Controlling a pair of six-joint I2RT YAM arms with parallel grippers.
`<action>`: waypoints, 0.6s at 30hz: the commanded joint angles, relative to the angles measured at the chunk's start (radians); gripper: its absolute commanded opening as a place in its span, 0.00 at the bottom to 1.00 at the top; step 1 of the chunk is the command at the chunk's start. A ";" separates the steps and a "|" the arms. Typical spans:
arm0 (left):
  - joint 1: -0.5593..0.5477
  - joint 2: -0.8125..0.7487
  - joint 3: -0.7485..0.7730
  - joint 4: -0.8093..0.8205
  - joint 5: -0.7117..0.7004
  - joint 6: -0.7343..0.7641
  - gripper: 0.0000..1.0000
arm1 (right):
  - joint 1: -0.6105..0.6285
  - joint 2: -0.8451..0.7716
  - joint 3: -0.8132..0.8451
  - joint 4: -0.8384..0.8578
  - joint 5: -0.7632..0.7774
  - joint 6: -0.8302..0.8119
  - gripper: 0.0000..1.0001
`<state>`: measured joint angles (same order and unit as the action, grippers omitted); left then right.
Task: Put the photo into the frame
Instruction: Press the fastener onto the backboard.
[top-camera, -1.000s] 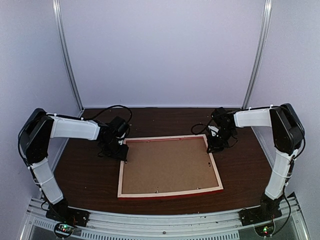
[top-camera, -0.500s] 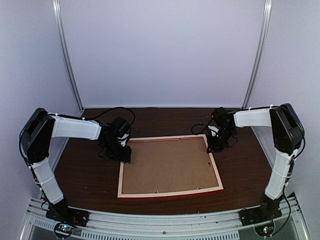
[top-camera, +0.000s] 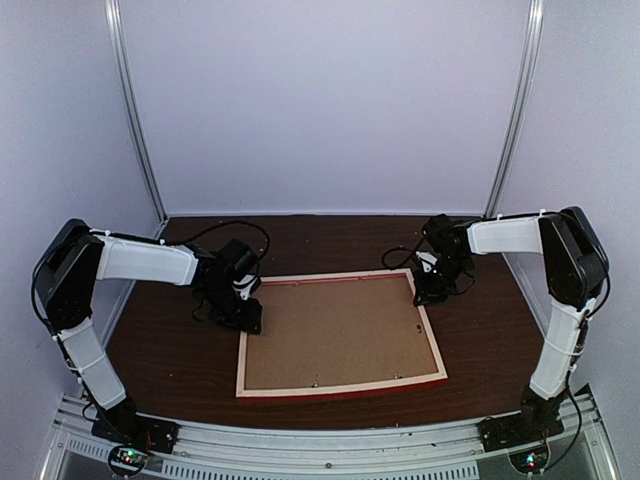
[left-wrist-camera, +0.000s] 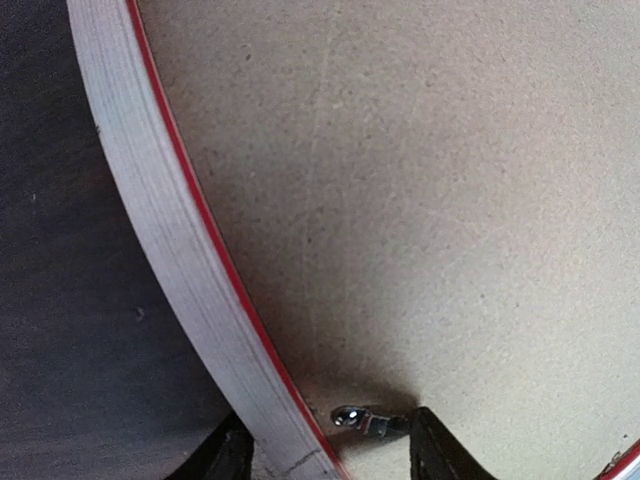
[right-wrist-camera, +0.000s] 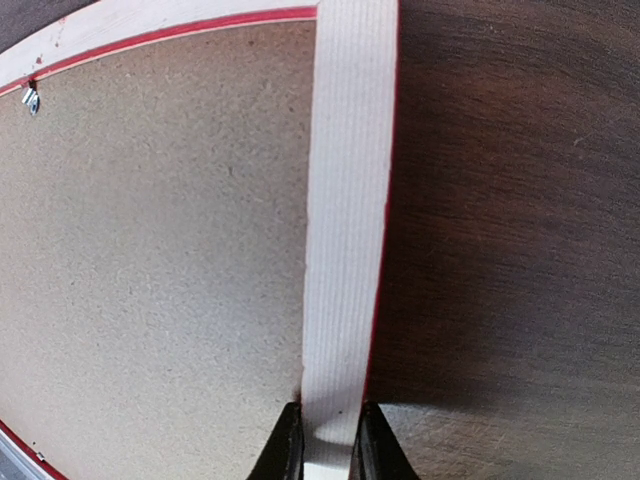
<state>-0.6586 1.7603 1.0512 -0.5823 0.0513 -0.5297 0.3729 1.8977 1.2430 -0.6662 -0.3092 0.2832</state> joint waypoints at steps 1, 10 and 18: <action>-0.006 -0.005 -0.008 -0.008 0.024 -0.016 0.57 | 0.001 0.067 -0.028 0.005 0.011 -0.029 0.09; -0.004 -0.023 0.015 0.028 0.027 -0.040 0.66 | 0.001 0.048 -0.051 0.014 0.013 -0.027 0.09; 0.007 0.015 0.035 0.039 0.005 -0.073 0.65 | 0.002 0.036 -0.063 0.019 0.012 -0.024 0.09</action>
<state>-0.6582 1.7603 1.0565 -0.5755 0.0669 -0.5758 0.3725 1.8908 1.2312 -0.6529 -0.3096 0.2840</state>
